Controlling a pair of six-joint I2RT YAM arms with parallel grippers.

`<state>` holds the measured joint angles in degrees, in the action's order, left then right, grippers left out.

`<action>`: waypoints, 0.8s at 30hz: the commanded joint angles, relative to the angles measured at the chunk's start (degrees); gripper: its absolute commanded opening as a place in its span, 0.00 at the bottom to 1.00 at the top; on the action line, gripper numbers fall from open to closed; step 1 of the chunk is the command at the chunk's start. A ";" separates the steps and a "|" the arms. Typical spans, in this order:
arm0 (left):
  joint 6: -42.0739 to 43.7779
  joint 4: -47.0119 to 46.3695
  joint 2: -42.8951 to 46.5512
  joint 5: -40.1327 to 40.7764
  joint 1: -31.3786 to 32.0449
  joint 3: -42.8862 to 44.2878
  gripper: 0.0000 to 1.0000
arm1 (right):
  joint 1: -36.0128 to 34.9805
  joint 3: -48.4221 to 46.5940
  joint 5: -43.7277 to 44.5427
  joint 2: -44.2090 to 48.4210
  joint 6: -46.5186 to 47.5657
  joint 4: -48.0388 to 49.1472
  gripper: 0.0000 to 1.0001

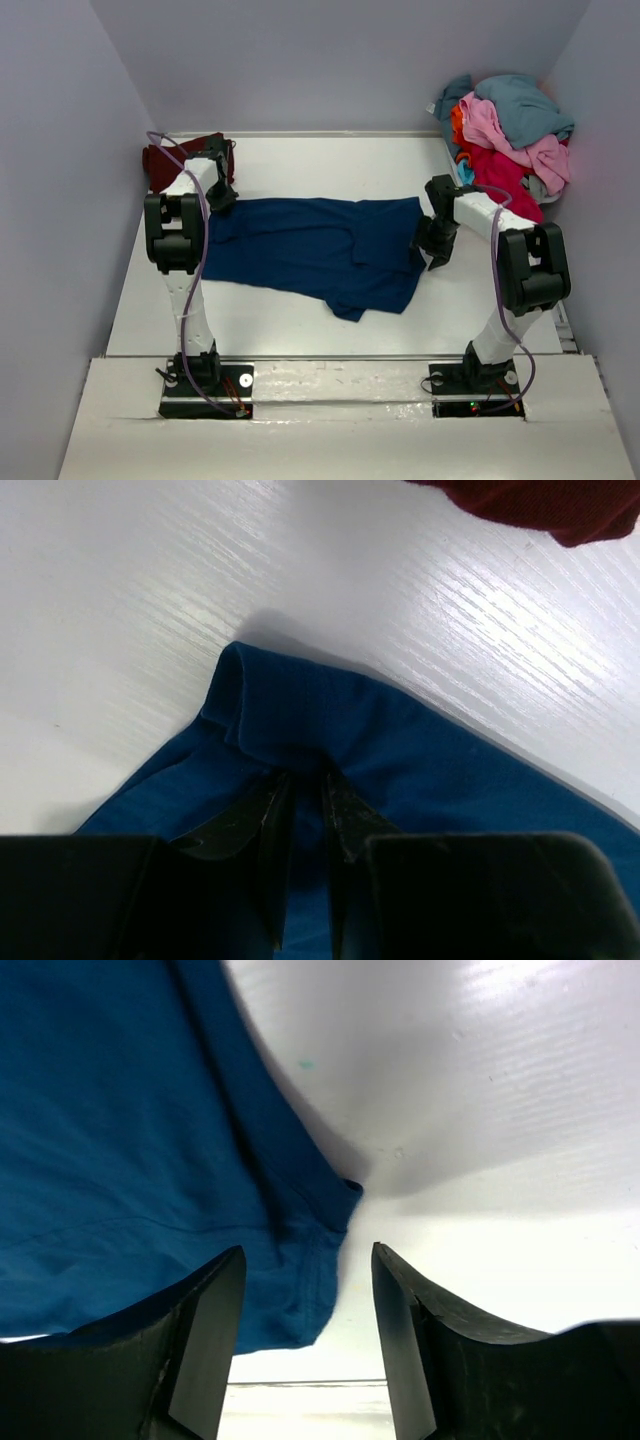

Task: Fold and stack the t-shirts
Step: Fold the flattened tshirt in 1/3 of the way

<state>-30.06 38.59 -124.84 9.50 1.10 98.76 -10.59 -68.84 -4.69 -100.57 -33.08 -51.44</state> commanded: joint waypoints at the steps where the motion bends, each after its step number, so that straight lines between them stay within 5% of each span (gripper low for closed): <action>1: 0.80 1.58 0.29 0.44 -0.31 2.58 0.27 | -0.31 1.43 0.56 0.56 -0.93 -1.03 0.62; 20: 0.88 1.75 1.00 0.26 -0.31 3.28 0.27 | -0.31 4.24 -4.27 -5.60 -1.28 8.28 0.63; 24: 0.88 1.49 0.91 0.26 -0.31 2.93 0.27 | -0.31 3.45 -4.80 -6.30 -1.37 8.90 0.56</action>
<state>-30.00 38.89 -124.84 9.47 1.08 99.88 -10.57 -65.78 -8.27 -104.03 -33.87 -47.94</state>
